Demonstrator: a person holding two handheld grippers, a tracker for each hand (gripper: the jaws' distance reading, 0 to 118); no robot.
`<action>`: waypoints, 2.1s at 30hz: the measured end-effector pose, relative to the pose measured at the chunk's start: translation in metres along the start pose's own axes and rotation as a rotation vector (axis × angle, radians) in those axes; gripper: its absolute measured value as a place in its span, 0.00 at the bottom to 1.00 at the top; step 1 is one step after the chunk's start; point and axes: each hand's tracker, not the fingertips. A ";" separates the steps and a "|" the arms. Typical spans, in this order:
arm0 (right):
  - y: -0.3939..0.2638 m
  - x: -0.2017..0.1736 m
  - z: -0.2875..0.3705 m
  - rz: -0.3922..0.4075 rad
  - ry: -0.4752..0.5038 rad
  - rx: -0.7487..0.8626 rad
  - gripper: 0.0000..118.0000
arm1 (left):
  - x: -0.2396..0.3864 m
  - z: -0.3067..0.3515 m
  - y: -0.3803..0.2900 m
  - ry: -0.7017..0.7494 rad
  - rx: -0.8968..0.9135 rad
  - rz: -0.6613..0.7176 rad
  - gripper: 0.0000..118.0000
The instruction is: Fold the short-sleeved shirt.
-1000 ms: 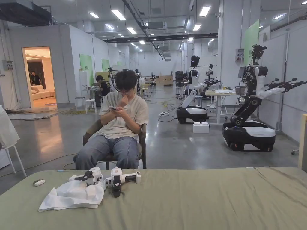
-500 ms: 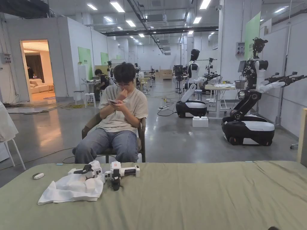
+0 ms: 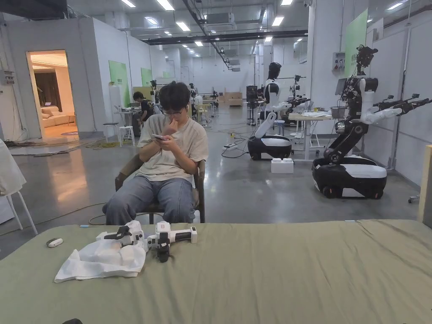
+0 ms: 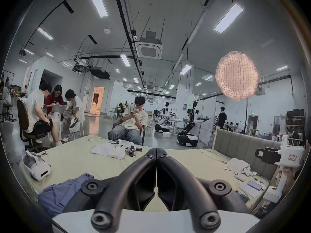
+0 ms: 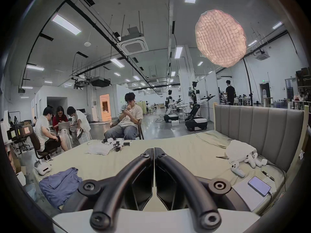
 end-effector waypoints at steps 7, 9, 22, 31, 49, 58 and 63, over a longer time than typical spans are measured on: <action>0.003 -0.008 0.000 0.057 0.018 0.005 0.00 | 0.002 -0.002 -0.001 -0.009 0.000 -0.079 0.00; 0.003 -0.012 -0.001 0.069 0.025 -0.001 0.00 | 0.001 -0.002 0.000 -0.008 -0.004 -0.079 0.00; -0.005 -0.053 -0.031 0.049 0.172 -0.030 0.00 | -0.029 0.022 0.002 0.092 -0.022 -0.088 0.00; -0.029 -0.066 -0.048 0.047 0.271 -0.132 0.00 | -0.108 -0.015 -0.055 0.226 -0.294 -0.147 0.71; -0.095 -0.037 -0.066 0.111 0.099 -0.469 0.00 | -0.273 -0.192 -0.261 0.373 -0.920 0.088 0.35; -0.109 -0.033 -0.055 0.092 0.112 -0.510 0.00 | -0.268 -0.210 -0.243 0.390 -0.960 0.117 0.00; -0.102 -0.015 -0.042 0.047 0.104 -0.471 0.00 | -0.245 -0.212 -0.166 0.293 -0.716 0.238 0.00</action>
